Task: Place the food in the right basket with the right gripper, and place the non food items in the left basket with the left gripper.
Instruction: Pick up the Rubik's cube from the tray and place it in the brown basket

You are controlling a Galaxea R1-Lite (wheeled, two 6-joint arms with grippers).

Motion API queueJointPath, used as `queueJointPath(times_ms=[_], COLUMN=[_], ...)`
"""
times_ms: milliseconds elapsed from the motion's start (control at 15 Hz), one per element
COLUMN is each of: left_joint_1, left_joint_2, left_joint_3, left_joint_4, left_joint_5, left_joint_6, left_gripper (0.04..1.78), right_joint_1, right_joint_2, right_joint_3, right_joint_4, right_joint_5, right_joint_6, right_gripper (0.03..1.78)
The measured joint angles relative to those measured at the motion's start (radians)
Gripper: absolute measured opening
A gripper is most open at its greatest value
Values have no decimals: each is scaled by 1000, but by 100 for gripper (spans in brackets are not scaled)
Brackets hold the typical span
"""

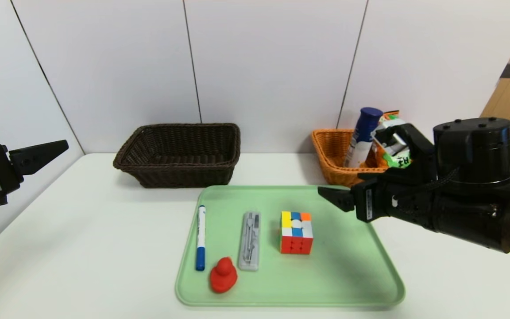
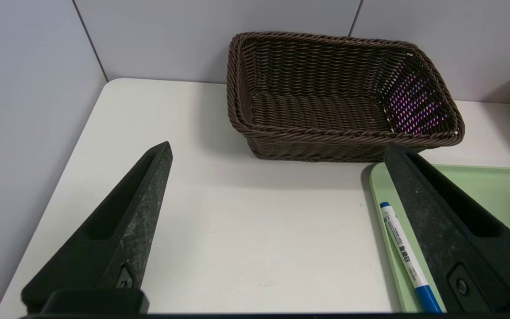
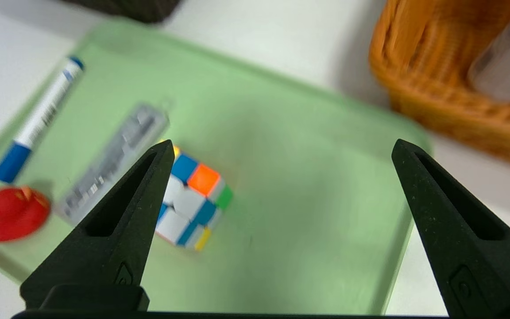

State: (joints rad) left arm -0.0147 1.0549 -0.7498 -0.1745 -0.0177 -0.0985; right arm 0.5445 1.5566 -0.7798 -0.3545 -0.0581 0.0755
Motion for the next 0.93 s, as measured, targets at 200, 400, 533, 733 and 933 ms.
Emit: queueJointPath(times_ms=[200, 400, 533, 733, 933], left_joint_1=[-3, -3, -3, -3, -4], left_joint_2=[0, -1, -2, -6, -14], left_joint_3=[7, 11, 14, 29, 61], left_joint_4=[-1, 0, -1, 0, -3], left_joint_5=[-1, -1, 0, 0, 1], left_joint_6=[3, 1, 2, 9, 70], left_gripper=[169, 169, 169, 169, 169], right_joint_1=[52, 96, 110, 123, 133], right_joint_2=[40, 87, 127, 211, 268], right_joint_3=[-143, -375, -520, -634, -643], right_joint_4=[198, 462, 641, 833, 843], right_joint_5=[3, 8, 10, 2, -3], right_joint_6=[121, 286, 327, 340, 340], right_gripper=[169, 169, 169, 169, 169])
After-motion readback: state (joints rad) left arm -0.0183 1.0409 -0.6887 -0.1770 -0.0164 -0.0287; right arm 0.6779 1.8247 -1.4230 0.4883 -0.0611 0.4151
